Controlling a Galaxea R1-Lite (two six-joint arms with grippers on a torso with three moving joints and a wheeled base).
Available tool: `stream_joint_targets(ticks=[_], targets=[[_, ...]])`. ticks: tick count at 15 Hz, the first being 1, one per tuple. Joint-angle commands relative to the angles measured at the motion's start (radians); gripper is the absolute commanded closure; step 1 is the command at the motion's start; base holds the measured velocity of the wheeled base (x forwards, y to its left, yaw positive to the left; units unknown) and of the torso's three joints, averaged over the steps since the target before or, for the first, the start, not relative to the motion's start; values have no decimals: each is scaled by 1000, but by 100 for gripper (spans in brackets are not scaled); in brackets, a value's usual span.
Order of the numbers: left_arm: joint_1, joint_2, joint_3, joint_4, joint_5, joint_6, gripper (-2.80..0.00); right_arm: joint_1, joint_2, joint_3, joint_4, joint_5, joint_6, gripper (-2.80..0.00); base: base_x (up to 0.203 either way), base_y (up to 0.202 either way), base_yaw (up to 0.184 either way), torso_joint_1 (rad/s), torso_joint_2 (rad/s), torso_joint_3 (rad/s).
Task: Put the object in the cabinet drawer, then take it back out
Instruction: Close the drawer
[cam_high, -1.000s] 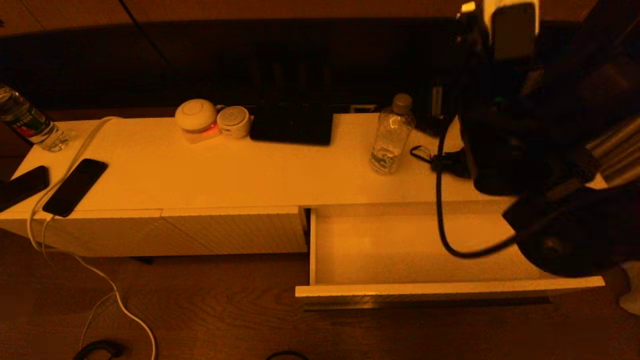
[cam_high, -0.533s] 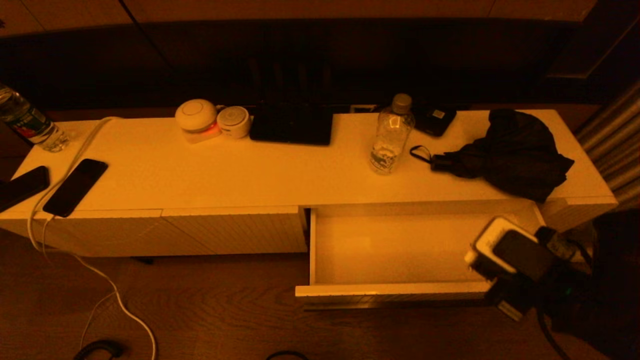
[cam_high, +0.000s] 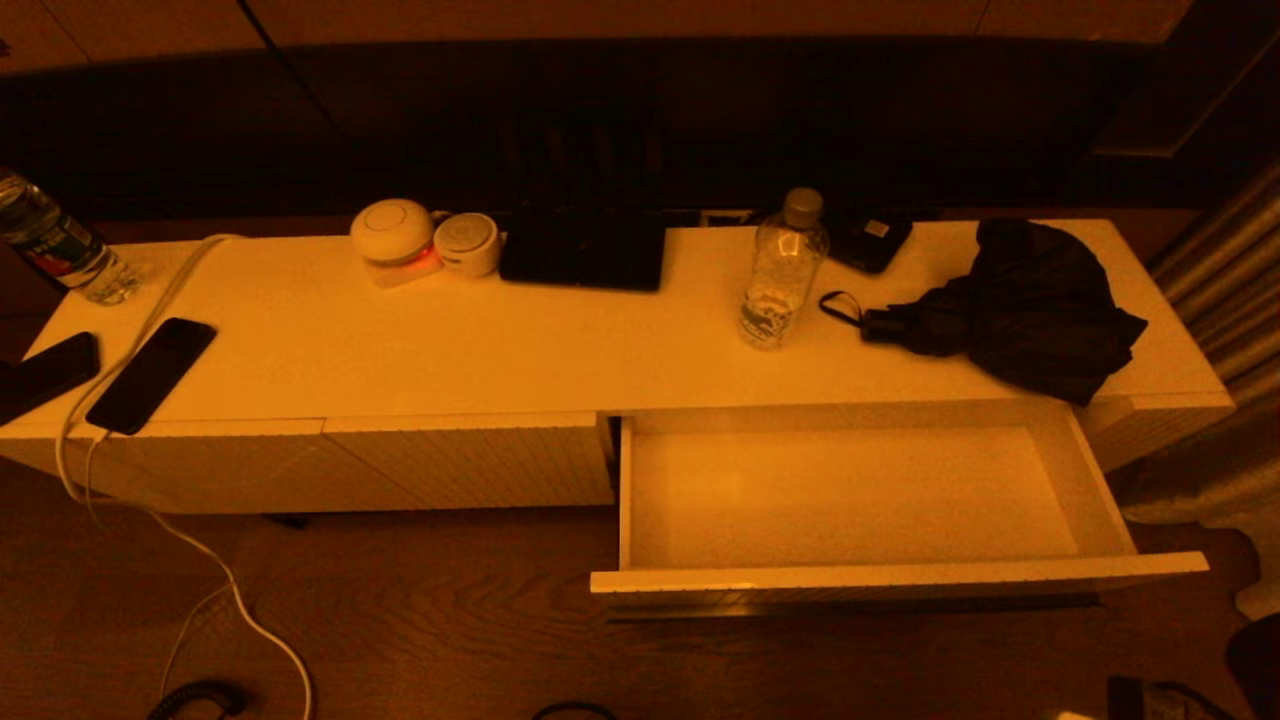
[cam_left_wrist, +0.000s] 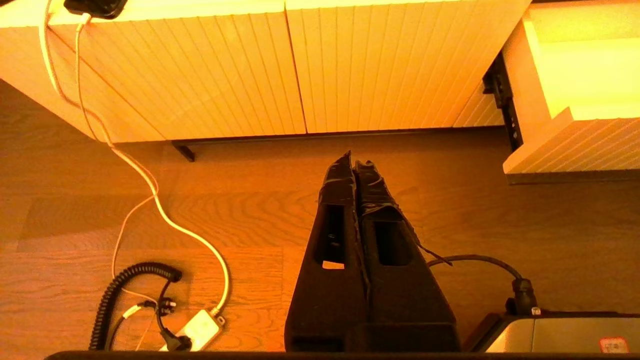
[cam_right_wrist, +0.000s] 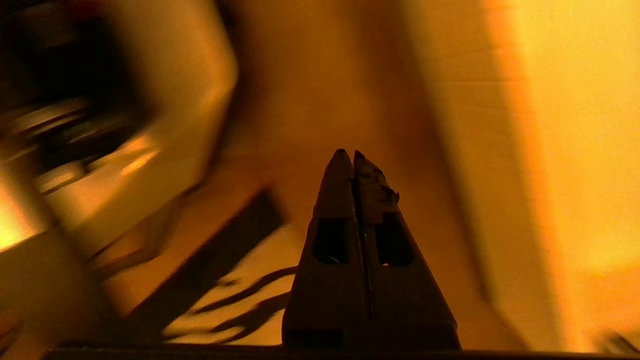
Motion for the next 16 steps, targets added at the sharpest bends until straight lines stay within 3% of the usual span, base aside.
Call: stream_joint_targets(ticks=[1, 7, 12, 14, 16], targets=[[0, 0, 0, 0, 0, 0, 0, -7, 30, 1, 22, 34, -3, 0, 0, 0, 0, 0, 0, 0], [0, 0, 0, 0, 0, 0, 0, -97, 303, -76, -7, 45, -4, 0, 0, 0, 0, 0, 0, 0], [0, 0, 0, 0, 0, 0, 0, -190, 505, -201, -110, 25, -5, 0, 0, 0, 0, 0, 0, 0], [0, 0, 0, 0, 0, 0, 0, -196, 550, -233, -150, -63, -2, 0, 0, 0, 0, 0, 0, 0], [0, 0, 0, 0, 0, 0, 0, -199, 571, -263, -164, -95, 6, 0, 0, 0, 0, 0, 0, 0]])
